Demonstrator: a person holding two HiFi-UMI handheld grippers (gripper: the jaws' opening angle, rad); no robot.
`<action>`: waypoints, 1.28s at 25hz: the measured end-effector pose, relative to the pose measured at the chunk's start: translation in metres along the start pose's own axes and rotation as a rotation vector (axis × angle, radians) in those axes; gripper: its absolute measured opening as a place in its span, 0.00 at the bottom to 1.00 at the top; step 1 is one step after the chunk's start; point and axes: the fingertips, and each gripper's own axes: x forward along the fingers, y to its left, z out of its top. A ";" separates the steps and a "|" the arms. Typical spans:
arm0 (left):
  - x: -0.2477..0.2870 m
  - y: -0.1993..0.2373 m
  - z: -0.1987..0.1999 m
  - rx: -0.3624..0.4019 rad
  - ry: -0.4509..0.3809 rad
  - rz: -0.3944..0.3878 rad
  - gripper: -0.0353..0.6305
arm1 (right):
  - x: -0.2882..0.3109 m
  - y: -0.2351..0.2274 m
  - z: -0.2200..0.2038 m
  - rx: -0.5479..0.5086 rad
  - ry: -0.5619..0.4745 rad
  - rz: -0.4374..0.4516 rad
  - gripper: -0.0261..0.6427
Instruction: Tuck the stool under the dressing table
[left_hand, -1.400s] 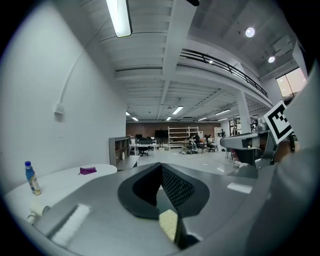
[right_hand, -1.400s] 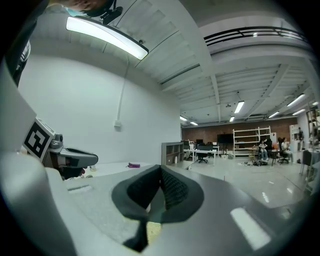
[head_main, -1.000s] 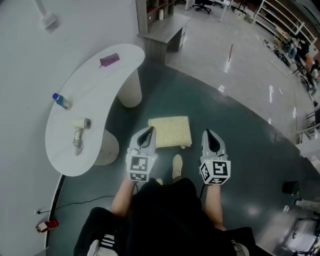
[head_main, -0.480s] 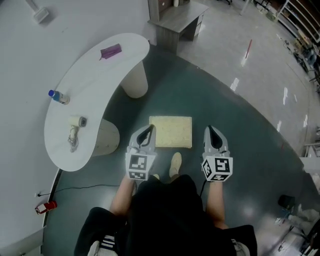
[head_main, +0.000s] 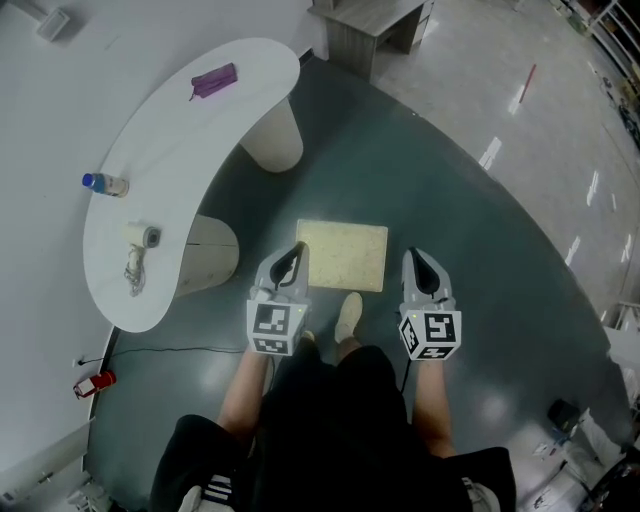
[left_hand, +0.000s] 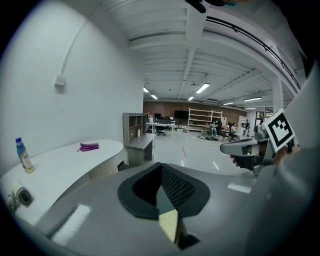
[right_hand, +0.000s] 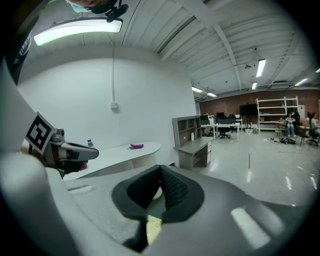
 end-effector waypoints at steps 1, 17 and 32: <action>0.006 -0.001 -0.003 -0.002 0.009 0.002 0.06 | 0.005 -0.003 -0.005 0.007 0.012 0.009 0.04; 0.083 0.040 -0.095 -0.064 0.144 -0.054 0.06 | 0.095 0.005 -0.095 0.059 0.164 0.021 0.04; 0.140 0.059 -0.225 -0.136 0.252 -0.065 0.06 | 0.139 -0.016 -0.222 0.072 0.291 -0.026 0.04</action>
